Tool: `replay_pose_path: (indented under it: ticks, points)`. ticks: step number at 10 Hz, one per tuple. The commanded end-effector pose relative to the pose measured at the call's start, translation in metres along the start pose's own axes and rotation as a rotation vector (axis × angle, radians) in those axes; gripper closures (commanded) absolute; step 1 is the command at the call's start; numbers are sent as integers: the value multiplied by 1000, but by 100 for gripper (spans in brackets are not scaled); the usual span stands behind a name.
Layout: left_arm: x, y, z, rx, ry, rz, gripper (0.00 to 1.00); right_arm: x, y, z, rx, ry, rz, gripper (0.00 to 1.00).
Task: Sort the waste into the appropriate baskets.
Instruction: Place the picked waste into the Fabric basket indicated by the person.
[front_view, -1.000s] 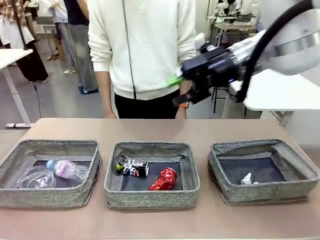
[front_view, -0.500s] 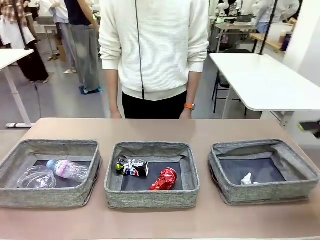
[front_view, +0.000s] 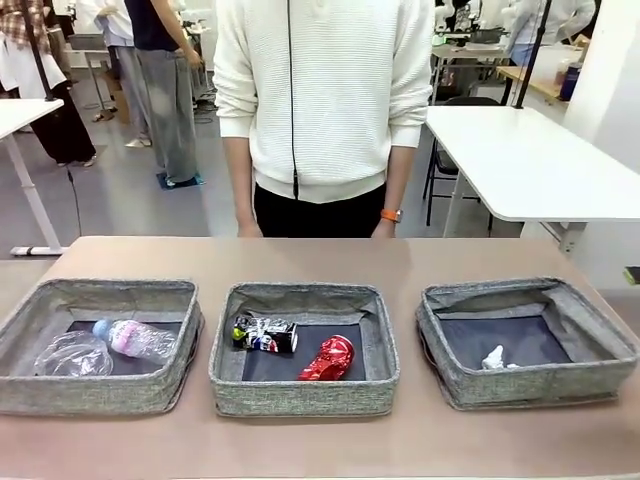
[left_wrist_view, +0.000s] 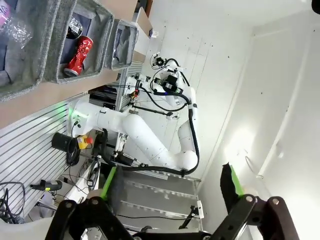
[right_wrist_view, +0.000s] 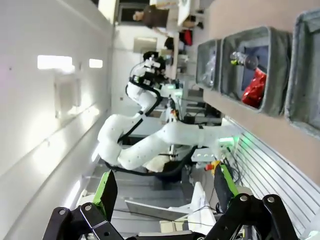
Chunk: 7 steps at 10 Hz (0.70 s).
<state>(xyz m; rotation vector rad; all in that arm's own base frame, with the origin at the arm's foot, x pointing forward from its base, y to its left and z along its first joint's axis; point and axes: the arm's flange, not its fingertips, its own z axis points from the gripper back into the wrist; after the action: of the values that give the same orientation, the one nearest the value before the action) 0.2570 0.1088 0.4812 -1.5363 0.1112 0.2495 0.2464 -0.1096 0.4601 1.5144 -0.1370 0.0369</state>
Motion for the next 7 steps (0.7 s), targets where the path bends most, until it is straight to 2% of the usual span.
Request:
replay_pose_path:
  ticks: [1, 7]
  points:
    - [-2, -1, 0, 0, 5, -6, 0, -1, 2, -3, 22, 20, 5, 0]
    - [-2, -1, 0, 0, 5, -6, 0, -1, 2, -3, 22, 20, 5, 0]
